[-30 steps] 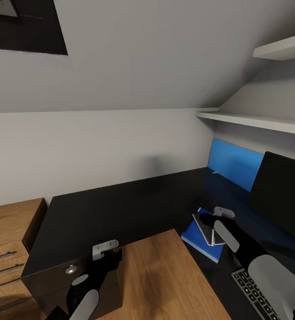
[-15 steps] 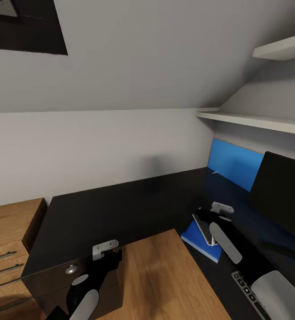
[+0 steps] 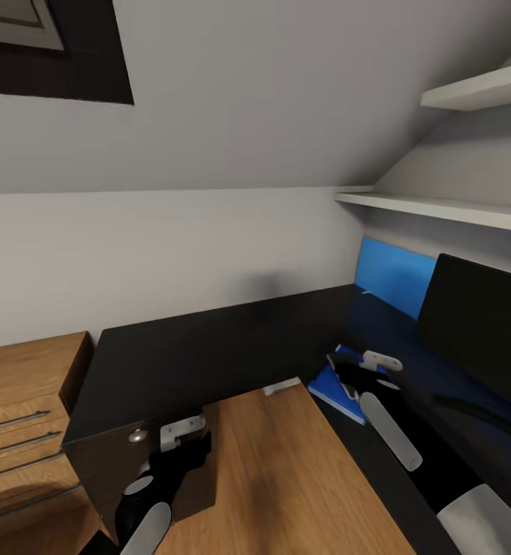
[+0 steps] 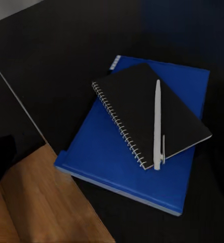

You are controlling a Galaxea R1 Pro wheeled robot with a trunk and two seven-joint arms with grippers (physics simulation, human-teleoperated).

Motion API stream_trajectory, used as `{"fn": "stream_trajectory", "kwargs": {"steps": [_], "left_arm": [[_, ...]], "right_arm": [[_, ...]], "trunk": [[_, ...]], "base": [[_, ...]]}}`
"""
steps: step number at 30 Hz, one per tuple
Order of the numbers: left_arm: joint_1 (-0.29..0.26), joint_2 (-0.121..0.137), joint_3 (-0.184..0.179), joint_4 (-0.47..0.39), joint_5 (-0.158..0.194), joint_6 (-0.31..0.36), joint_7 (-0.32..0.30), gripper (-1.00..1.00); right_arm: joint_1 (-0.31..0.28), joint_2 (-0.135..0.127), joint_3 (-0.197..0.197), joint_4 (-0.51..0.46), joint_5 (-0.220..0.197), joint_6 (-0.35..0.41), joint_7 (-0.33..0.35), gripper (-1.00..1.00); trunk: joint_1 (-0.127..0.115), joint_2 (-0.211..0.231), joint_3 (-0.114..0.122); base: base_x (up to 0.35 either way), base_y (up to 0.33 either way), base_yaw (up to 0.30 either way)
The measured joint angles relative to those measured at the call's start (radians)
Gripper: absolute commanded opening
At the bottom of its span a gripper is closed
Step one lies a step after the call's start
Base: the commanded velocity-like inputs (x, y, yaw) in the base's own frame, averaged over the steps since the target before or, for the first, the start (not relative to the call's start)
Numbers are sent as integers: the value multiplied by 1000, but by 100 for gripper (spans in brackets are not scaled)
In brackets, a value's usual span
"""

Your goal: In the bedroom, organize the workspace by keeping the computer under the desk, ensuring the monitor is on the desk, placing the keyboard on the desk next to the monitor, placing the mouse on the desk next to the keyboard, moving the folder from the swivel chair onto the desk next to the mouse, stacking the notebook on top of the folder with the pen on top of the notebook, and positioning the swivel chair next to the desk.

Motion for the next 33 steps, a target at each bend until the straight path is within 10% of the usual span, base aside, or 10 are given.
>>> {"fn": "stream_trajectory", "kwargs": {"steps": [16,25,33], "left_arm": [[0,1,2,3,-1,1,0,100],[0,2,11,25,-2,2,-1,100],[0,3,11,68,-4,-2,3,100]], "right_arm": [[1,5,5,1,-4,-7,2,100],[3,50,9,8,1,-8,-2,100],[34,85,93,41,2,-23,-3,100]], "trunk": [[0,0,9],[0,0,14],[-8,14,19]], "base": [[-336,-25,13],[-288,-160,194],[-45,-32,44]]}}
